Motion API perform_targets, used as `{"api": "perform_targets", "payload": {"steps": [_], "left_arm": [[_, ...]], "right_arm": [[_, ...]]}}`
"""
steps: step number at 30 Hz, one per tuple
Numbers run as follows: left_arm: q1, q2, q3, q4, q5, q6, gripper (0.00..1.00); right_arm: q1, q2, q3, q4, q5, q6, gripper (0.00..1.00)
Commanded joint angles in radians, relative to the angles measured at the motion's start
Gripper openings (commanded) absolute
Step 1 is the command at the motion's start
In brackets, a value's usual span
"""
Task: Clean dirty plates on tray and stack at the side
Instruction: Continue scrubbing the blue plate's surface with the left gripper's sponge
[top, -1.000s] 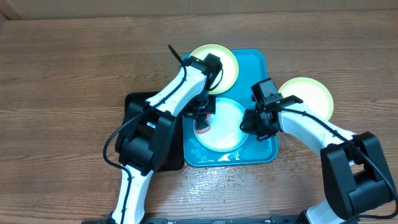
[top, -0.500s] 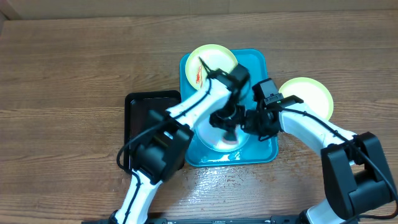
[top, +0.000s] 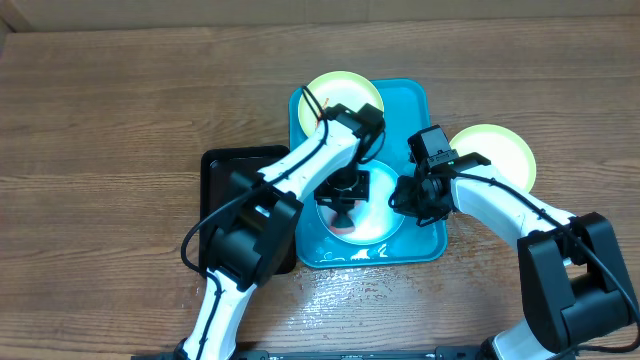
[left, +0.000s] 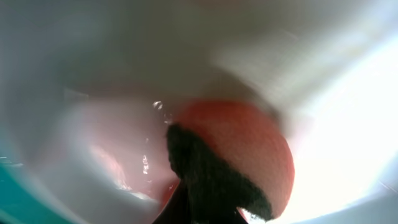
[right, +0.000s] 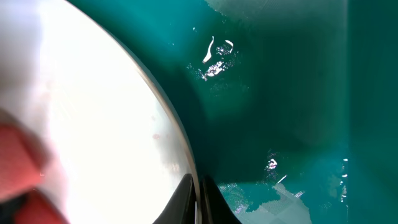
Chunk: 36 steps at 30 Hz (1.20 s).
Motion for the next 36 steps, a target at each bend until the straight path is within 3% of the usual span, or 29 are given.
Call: {"api": "perform_targets", "payload": {"steps": [1,6,12,15,20,28,36], "left_arm": [[0.004,0.02,-0.008,-0.002,-0.163,-0.018,0.05],[0.019,0.019,-0.008,-0.01,-0.38,-0.059,0.04],[0.038,0.019,-0.006,0.096,-0.349,0.061,0.04],[0.038,0.019,0.003,0.114,-0.34,0.074,0.04],[0.042,0.019,0.034,0.119,-0.174,0.1,0.04],[0.015,0.02,0.037,0.231,0.218,0.097,0.04],[-0.089,0.02,0.013,0.246,0.246,0.053,0.04]], "right_arm": [[0.009,0.014,-0.005,0.009,0.043,0.002,0.04],[0.009,0.014,-0.005,0.01,0.043,0.002,0.04],[0.007,0.014,-0.004,0.032,0.046,0.003,0.04],[-0.003,0.014,0.004,0.031,0.113,0.089,0.04],[-0.037,0.014,0.004,0.027,0.156,0.211,0.04],[-0.044,0.014,0.004,-0.025,0.156,0.223,0.04],[-0.04,0.014,0.004,-0.043,0.156,0.215,0.04]]}}
